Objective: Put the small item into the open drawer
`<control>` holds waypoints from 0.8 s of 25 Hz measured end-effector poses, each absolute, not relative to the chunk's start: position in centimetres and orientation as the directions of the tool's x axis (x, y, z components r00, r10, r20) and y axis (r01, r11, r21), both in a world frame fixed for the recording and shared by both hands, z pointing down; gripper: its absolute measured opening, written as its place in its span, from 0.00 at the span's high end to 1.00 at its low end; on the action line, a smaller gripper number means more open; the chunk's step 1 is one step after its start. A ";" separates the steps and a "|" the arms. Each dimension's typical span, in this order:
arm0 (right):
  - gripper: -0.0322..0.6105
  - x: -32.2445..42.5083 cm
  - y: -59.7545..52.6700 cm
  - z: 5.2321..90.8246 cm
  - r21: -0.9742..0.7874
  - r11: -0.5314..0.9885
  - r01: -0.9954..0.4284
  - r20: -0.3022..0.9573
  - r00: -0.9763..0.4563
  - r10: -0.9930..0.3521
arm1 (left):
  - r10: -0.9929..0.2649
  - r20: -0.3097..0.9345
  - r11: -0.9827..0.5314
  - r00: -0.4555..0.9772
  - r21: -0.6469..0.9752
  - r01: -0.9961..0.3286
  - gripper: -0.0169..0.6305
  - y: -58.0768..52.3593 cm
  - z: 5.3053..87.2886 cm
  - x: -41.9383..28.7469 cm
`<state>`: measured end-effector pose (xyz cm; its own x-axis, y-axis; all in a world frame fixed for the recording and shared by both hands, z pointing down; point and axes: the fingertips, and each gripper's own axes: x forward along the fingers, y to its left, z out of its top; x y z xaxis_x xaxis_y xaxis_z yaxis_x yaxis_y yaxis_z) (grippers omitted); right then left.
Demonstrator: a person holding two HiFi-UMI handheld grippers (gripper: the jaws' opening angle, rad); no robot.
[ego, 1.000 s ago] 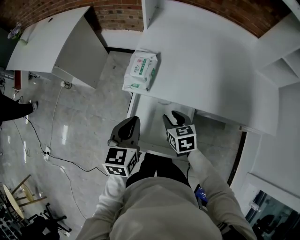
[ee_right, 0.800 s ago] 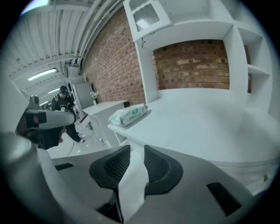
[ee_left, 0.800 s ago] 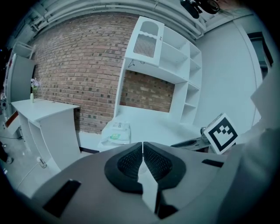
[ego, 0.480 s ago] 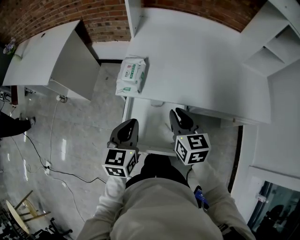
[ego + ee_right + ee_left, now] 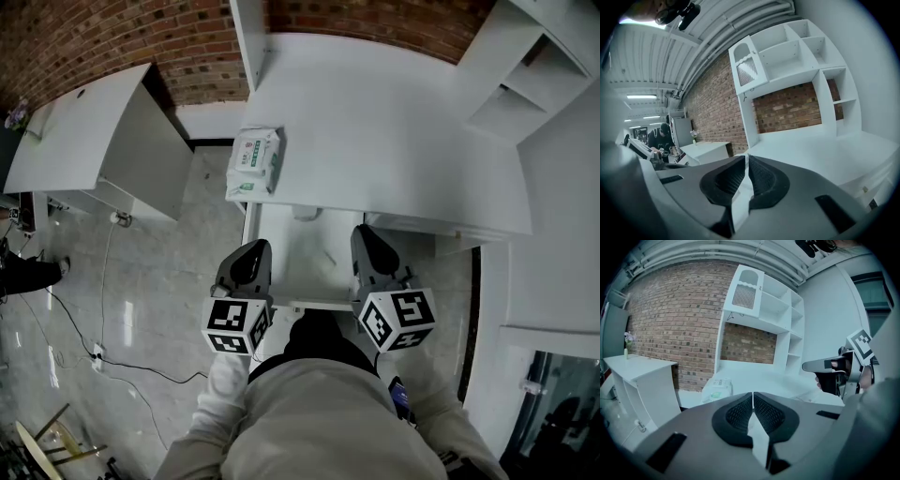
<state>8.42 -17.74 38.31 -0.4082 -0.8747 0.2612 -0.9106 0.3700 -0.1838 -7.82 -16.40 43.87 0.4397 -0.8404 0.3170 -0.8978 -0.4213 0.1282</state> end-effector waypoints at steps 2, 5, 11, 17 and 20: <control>0.88 8.8 -17.0 37.5 -0.184 0.362 -0.914 0.246 -0.400 -0.883 | -0.842 0.312 -0.424 0.440 0.123 -0.897 0.94 -16.3 43.6 -7.9; 0.89 9.1 -15.9 36.3 -0.184 0.356 -0.916 0.221 -0.391 -0.893 | -0.838 0.304 -0.442 0.452 0.107 -0.891 0.94 -16.1 43.0 -7.6; 0.90 9.3 -13.6 34.4 -0.193 0.357 -0.914 0.169 -0.389 -0.905 | -0.840 0.280 -0.457 0.465 0.096 -0.884 0.94 -15.8 42.0 -7.3; 0.91 9.8 -11.7 33.7 -0.168 0.338 -0.926 0.141 -0.361 -0.922 | -0.841 0.261 -0.468 0.475 0.091 -0.879 0.94 -15.3 41.4 -7.2; 0.91 10.1 -11.0 33.5 -0.149 0.327 -0.933 0.133 -0.346 -0.929 | -0.837 0.257 -0.479 0.484 0.087 -0.874 0.94 -14.8 41.2 -7.0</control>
<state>10.11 -10.97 33.52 -0.3460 -0.9288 0.1328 -0.9334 0.3265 -0.1485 -7.02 -14.77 41.15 0.4837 -0.8366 0.2573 -0.8738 -0.4786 0.0866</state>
